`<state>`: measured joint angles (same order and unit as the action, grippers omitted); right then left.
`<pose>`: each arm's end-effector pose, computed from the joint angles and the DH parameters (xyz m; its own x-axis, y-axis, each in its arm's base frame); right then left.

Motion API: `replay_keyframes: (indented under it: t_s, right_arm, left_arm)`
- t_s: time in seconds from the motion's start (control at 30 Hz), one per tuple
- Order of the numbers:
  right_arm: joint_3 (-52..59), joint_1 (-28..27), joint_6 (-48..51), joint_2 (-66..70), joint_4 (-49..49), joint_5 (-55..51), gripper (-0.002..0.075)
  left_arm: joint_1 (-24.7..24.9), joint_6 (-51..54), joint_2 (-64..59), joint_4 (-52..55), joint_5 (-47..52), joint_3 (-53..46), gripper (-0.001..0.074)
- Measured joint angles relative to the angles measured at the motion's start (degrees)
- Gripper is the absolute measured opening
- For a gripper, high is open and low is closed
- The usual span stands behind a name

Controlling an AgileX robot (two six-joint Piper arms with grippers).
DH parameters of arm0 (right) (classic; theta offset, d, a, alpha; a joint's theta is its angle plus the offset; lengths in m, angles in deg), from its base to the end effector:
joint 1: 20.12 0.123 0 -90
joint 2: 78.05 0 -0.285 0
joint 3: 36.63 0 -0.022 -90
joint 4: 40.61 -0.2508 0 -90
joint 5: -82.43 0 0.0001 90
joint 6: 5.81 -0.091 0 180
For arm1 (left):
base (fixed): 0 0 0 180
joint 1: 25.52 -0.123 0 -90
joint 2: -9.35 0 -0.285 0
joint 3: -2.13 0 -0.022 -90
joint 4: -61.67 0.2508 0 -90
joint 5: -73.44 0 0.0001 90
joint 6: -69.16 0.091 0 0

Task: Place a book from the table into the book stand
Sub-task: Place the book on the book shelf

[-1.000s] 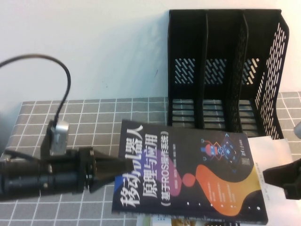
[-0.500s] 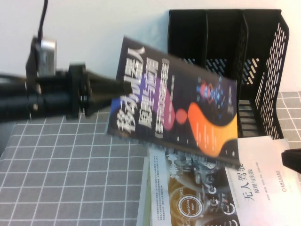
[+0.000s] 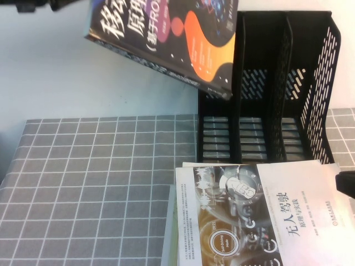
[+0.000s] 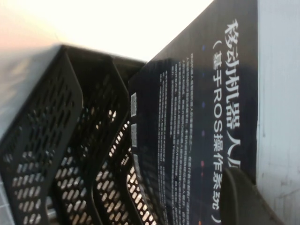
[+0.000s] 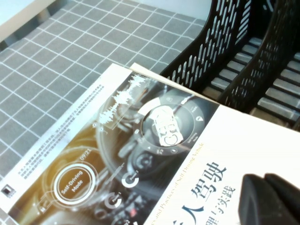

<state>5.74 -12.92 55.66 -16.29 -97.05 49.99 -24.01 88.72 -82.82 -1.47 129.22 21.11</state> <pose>0.1750 0.0632 0.2892 -0.4590 -0.2090 -0.8635 -0.5668 0.8173 0.1035 0.3014 -0.0751 0.4836 -0.5985 -0.3058 -0.7404 0.4990 0.5808 -0.6432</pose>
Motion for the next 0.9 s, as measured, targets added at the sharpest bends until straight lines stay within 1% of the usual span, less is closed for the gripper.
replay_keyframes:
  t_s: [0.17, 0.33, 0.47, 0.53, 0.6, 0.77, 0.9]
  right_arm:
    - [0.0, 0.0, 0.0, 0.0, -0.73, -0.81, -0.0002]
    - [0.0, 0.0, 0.0, 0.0, -1.41, -3.02, -0.0002]
    - [0.0, 0.0, 0.0, 0.0, -1.41, -4.46, -0.0002]
    - [0.0, 0.0, 0.0, 0.0, -1.41, -4.85, -0.0002]
    - [0.0, 0.0, 0.0, 0.0, -1.41, -4.86, -0.0002]
    - [0.0, 0.0, 0.0, 0.0, -0.14, -4.99, -0.0002]
    - [0.0, 0.0, 0.0, 0.0, 0.15, -4.59, -0.0002]
  left_arm:
    - [2.72, -6.7, -1.24, 8.22, 0.94, 5.55, 0.011]
    - [8.53, -10.38, -3.54, 14.69, -0.48, 6.13, 0.011]
    - [13.14, -16.08, -5.57, 22.28, -4.35, 6.23, 0.011]
    - [14.95, -18.42, -6.55, 26.45, -4.58, 6.48, 0.011]
    - [15.88, -20.46, -7.22, 30.05, -4.58, 6.59, 0.011]
    - [15.98, -22.84, -7.31, 35.63, -4.05, 7.35, 0.0109]
    - [15.98, -24.73, -7.31, 37.29, -4.05, 7.68, 0.0109]
